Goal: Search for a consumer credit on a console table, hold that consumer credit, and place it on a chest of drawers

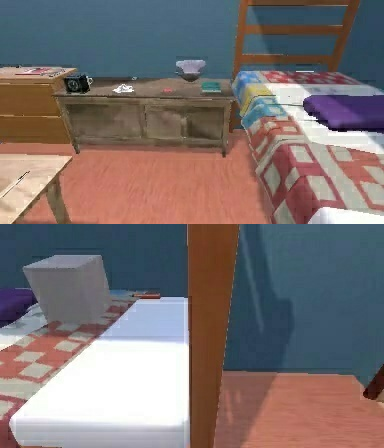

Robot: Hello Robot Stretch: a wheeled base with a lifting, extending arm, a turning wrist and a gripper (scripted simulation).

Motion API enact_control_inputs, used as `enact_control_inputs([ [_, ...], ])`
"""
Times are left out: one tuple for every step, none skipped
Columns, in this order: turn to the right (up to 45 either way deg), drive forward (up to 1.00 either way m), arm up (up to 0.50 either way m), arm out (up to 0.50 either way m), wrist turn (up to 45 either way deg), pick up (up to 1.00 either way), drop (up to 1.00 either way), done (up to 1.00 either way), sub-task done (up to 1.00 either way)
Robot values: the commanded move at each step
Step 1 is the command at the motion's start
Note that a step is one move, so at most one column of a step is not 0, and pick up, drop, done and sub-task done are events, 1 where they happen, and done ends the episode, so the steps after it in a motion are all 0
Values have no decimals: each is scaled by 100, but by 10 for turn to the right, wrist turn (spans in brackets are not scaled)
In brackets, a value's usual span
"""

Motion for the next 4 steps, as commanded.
enact_control_inputs([
  [0,100,0,0,0,0,0,0,0],
  [210,0,0,0,0,0,0,0,0],
  [0,5,0,0,0,0,0,0,0],
  [-180,0,0,0,0,0,0,0,0],
])
